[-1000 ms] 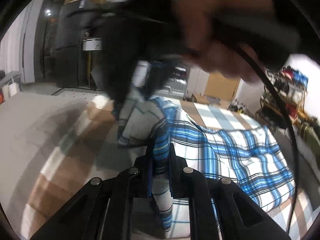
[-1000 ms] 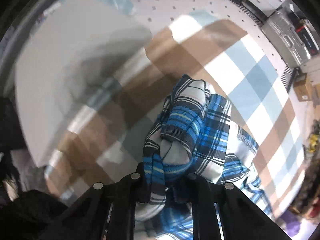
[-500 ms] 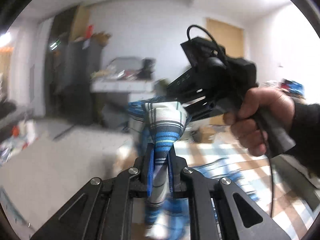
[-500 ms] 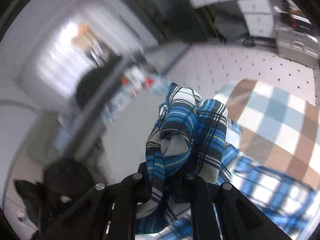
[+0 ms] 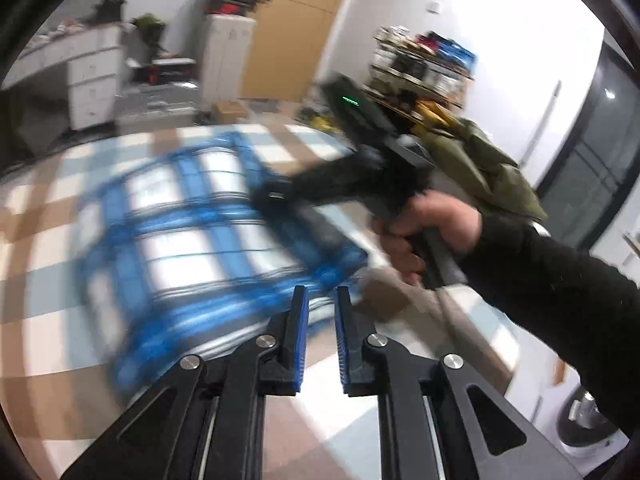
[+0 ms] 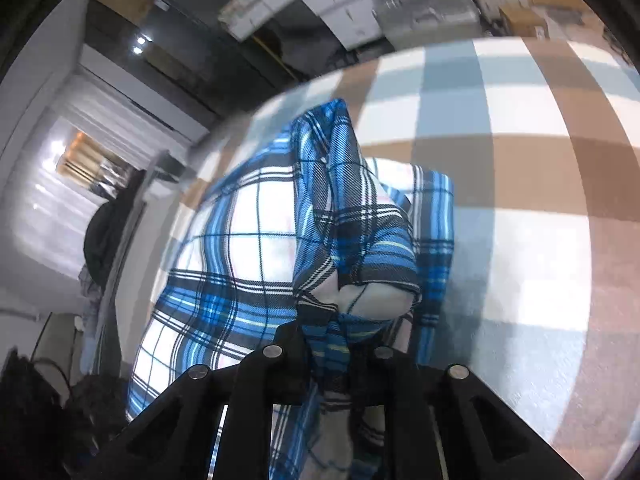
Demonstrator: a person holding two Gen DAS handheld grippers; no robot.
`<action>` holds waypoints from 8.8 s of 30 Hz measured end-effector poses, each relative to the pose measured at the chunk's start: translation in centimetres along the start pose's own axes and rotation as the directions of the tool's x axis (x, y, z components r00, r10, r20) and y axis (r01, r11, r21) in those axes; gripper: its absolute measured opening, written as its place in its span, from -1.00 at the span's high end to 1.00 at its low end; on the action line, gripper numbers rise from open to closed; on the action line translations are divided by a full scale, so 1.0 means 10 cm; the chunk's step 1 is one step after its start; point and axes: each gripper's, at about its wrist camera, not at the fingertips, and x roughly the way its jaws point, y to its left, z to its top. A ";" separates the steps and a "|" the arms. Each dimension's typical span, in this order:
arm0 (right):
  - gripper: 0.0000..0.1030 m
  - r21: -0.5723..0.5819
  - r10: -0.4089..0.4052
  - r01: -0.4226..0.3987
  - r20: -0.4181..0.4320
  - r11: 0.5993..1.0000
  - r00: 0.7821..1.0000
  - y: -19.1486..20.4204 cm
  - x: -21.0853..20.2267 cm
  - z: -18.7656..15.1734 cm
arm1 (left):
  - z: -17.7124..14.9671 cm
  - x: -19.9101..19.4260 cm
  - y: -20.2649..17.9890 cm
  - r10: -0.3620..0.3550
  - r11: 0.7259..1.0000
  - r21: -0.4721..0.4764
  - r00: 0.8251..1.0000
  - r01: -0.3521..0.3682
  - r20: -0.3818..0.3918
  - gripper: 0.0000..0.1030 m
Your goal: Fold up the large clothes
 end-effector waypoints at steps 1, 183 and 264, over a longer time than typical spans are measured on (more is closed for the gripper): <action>0.70 -0.032 -0.019 0.019 0.016 0.999 1.000 0.06 0.00 -0.01 | 0.00 -0.06 0.02 0.039 0.999 0.008 0.999 -0.040 0.017 0.50; -1.00 0.155 -0.058 -0.025 0.509 0.988 0.859 0.02 -0.60 -1.36 | -0.48 1.03 0.00 -0.107 0.992 0.054 0.986 0.115 -0.124 -0.63; 0.46 0.049 0.084 -0.081 -0.056 0.996 0.995 0.03 -0.19 -0.73 | -0.09 0.76 1.01 -0.229 0.927 -0.355 0.933 0.122 -0.276 0.04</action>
